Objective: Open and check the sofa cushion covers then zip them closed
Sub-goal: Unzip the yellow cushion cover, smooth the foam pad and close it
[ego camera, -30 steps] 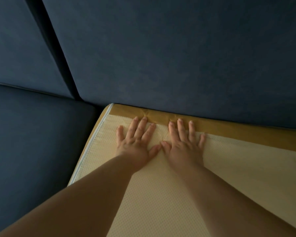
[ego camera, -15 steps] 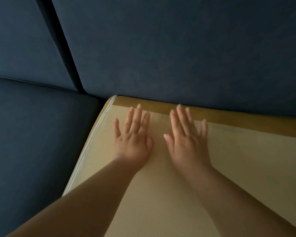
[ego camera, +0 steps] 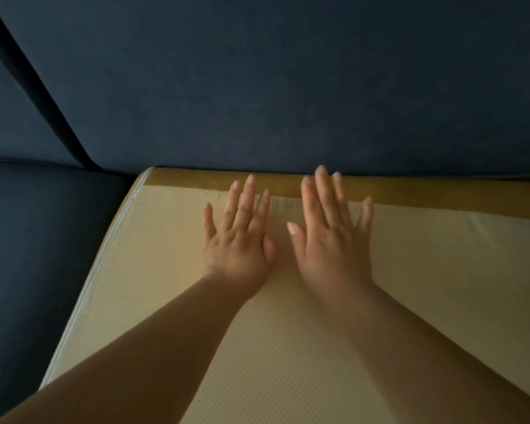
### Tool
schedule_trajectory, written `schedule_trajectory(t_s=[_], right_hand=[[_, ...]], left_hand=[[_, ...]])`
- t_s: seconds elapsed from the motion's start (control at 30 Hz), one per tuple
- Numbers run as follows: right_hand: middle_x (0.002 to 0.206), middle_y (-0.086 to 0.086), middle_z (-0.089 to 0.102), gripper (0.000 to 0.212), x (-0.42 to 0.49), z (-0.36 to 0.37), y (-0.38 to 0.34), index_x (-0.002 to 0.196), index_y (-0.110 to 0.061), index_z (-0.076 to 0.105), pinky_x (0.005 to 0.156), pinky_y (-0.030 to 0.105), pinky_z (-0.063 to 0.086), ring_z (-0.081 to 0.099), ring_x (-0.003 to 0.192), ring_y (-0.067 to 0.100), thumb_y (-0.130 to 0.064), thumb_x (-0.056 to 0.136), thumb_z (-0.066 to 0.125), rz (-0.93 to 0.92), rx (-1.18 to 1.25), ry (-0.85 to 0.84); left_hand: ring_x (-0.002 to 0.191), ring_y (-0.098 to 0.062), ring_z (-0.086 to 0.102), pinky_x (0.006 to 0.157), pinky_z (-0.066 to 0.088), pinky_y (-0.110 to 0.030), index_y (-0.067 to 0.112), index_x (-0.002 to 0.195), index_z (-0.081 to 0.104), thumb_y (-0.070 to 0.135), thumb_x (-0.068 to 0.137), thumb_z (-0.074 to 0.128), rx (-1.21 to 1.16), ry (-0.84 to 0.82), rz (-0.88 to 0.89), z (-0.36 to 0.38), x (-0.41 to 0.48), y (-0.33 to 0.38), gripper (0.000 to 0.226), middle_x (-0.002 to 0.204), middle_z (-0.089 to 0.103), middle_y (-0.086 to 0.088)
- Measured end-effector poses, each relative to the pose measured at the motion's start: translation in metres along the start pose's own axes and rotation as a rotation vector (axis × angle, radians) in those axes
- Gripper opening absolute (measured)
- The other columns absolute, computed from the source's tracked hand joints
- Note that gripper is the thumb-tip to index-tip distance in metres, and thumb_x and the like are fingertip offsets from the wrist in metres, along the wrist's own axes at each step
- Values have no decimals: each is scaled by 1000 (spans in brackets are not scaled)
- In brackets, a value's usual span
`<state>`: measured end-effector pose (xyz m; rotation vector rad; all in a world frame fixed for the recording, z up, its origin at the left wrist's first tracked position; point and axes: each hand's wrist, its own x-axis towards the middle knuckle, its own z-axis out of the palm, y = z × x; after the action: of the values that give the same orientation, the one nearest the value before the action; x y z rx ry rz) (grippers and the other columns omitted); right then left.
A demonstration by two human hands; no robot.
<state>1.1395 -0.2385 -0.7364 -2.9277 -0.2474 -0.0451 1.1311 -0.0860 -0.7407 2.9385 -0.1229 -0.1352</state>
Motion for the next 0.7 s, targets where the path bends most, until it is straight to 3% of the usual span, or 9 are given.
schedule_trajectory(t_s=[0.13,0.37,0.5,0.63,0.7], right_hand=[[164,1,-6,67,-12,16,27,157,-18,6,119,54,0,-9,150,18,-49,98,7,64,-57,-134],[163,-1,-16,65,-8,-2,36,156,-21,-5,119,51,-7,-18,149,16,-49,101,15,31,86,-208],[161,-1,-19,70,-22,-31,80,157,-18,-3,117,54,-7,-13,150,20,-50,99,22,111,-7,106],[164,-1,-11,65,-41,-17,131,157,-21,3,119,54,-4,-14,150,17,-52,102,16,169,-43,-152],[164,-1,-11,65,-38,-12,136,157,-20,2,119,54,-5,-15,149,17,-50,101,18,137,-15,-191]], left_hand=[[139,-8,-32,116,-15,-45,35,148,-19,45,90,4,-27,-93,2,24,4,23,63,155,-29,11],[140,-8,-29,115,-17,-46,30,152,-10,42,90,4,36,-119,-22,14,5,34,64,157,-27,10],[138,-9,-34,116,-15,-49,27,151,-12,41,93,5,-35,22,87,6,16,98,62,153,-34,9],[140,-9,-31,117,-13,-47,29,152,-12,45,95,9,-36,-128,129,34,21,145,62,155,-30,10],[141,-8,-28,117,-12,-48,30,152,-8,46,96,12,-13,-156,101,42,23,144,62,156,-26,11]])
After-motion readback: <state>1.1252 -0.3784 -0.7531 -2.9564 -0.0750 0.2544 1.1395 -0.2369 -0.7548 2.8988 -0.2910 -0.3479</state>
